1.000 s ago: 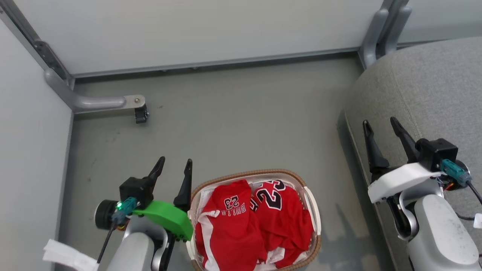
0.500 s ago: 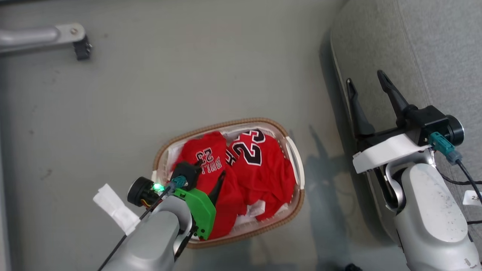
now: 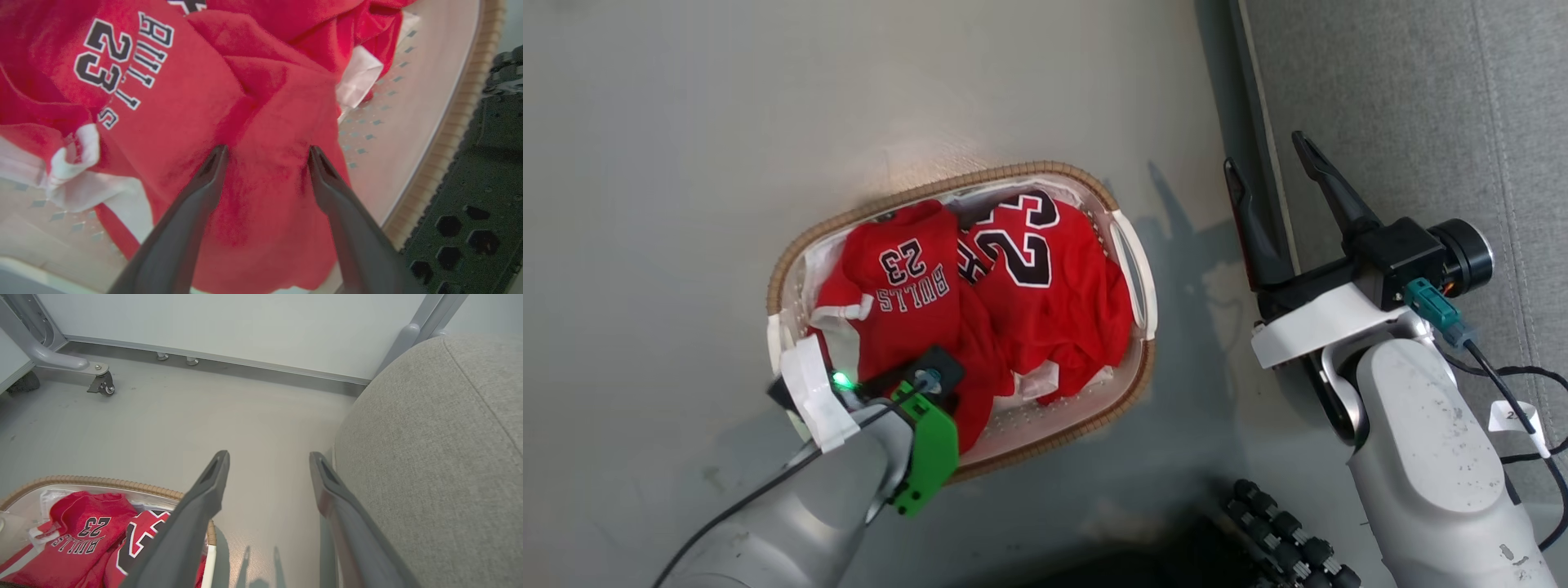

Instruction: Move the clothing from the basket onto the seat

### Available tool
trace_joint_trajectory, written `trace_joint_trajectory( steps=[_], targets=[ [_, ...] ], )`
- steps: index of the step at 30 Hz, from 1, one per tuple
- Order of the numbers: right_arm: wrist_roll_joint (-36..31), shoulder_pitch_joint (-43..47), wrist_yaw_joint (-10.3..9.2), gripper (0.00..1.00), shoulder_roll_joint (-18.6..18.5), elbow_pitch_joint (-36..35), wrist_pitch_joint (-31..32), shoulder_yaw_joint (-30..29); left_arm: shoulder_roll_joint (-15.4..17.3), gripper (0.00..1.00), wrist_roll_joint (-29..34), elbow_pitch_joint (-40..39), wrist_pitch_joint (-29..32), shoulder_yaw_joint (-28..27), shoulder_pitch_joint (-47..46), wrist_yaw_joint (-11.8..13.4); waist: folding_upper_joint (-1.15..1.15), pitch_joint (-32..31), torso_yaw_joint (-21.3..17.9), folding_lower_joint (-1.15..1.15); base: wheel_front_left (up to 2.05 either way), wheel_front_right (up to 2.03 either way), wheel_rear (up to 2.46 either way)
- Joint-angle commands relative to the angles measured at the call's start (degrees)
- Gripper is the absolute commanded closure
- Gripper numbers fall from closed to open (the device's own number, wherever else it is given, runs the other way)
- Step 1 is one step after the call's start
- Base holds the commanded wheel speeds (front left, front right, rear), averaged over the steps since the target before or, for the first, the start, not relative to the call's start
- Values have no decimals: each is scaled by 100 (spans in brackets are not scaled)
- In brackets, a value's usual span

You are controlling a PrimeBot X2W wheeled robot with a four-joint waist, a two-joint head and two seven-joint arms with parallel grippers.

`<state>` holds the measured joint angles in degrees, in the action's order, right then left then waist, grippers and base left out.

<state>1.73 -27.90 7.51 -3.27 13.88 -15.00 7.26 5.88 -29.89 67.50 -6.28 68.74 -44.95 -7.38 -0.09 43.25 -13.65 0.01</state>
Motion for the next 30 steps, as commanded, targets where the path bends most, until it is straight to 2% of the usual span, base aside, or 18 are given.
trace_joint_trajectory(
  steps=[1,4,5,6,13,21,30],
  targets=[
    [-15,-83,-4,0,-1,-18,-27,19,73,0,36,149,88,68,-119,-13,9,364,-191,-1,0,0,0],
    [-33,-118,-4,0,6,-32,-27,37,34,0,7,340,78,105,-246,-13,9,346,-200,-1,0,0,0],
    [-40,-124,-4,0,9,-38,-27,40,13,39,-30,372,83,114,-217,-13,9,317,-200,-1,0,0,0],
    [-36,-111,-4,0,11,-25,-27,24,-3,100,-90,392,28,99,-207,-13,9,270,-197,-1,0,0,0],
    [26,48,-4,0,22,169,-25,-25,-128,100,-475,356,-594,-36,71,-13,9,-380,-142,-1,0,0,0],
    [65,378,-4,0,20,526,-21,27,-66,100,-850,-154,-895,-51,392,-14,9,-1634,13,-1,0,0,0],
    [124,1265,-4,0,14,725,-20,71,111,100,-647,-1349,-895,-788,953,-11,9,-3046,389,-1,0,0,0]
  ],
)
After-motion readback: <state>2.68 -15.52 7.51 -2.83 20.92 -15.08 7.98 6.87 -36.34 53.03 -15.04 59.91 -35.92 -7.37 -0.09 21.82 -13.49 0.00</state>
